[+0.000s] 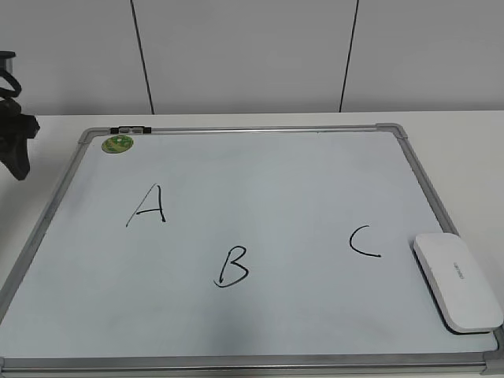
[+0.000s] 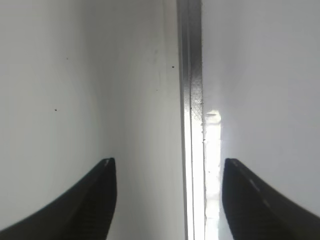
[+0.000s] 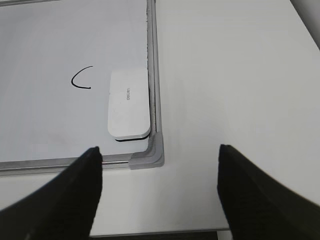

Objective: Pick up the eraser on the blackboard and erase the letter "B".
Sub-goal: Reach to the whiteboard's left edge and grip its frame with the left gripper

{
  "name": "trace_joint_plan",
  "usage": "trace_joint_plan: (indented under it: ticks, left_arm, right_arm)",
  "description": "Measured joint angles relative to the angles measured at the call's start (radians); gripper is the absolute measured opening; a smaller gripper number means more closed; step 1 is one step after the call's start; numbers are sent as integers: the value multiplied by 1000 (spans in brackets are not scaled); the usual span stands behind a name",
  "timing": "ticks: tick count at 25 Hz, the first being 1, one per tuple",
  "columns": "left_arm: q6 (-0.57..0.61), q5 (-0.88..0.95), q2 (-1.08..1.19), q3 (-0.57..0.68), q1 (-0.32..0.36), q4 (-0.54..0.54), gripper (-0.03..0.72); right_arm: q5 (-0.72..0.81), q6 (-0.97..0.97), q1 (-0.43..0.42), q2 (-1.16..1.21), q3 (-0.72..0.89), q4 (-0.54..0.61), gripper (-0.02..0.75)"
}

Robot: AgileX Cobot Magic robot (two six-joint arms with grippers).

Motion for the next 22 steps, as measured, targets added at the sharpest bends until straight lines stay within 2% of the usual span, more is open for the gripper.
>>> trace_joint_plan:
  ticks: [22]
  left_arm:
    - [0, -75, 202, -17, 0, 29, 482]
  right_arm:
    - [0, 0, 0, 0, 0, 0, 541]
